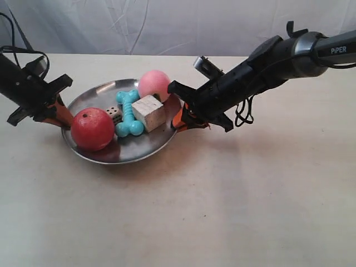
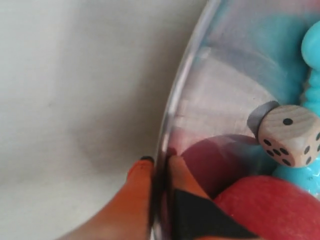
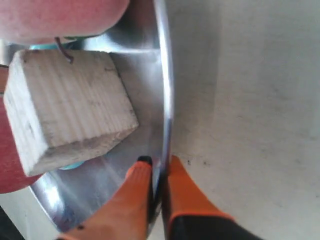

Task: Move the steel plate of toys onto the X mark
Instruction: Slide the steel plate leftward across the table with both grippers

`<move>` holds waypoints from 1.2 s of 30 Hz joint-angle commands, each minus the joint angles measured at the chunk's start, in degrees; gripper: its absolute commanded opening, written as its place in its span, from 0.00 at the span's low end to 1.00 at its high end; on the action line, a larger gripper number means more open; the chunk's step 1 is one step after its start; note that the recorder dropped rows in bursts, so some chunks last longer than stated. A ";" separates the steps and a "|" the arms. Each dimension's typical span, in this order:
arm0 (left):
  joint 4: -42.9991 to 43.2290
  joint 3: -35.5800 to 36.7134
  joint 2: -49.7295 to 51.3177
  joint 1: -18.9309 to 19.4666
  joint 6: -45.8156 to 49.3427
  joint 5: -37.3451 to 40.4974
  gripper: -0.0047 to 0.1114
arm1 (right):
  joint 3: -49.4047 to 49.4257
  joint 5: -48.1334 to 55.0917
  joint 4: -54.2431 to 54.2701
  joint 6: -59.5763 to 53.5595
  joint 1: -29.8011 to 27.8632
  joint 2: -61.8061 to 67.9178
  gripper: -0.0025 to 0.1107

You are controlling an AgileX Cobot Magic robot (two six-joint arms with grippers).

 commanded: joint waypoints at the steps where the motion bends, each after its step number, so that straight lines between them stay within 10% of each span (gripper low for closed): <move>1: 1.52 6.36 -0.60 1.62 1.05 -5.93 0.04 | -0.42 1.04 -2.09 -1.43 3.37 -0.05 0.02; 36: 1.03 11.72 -1.77 1.62 9.79 -10.74 0.04 | -0.42 -2.45 -5.77 -1.03 4.40 4.58 0.03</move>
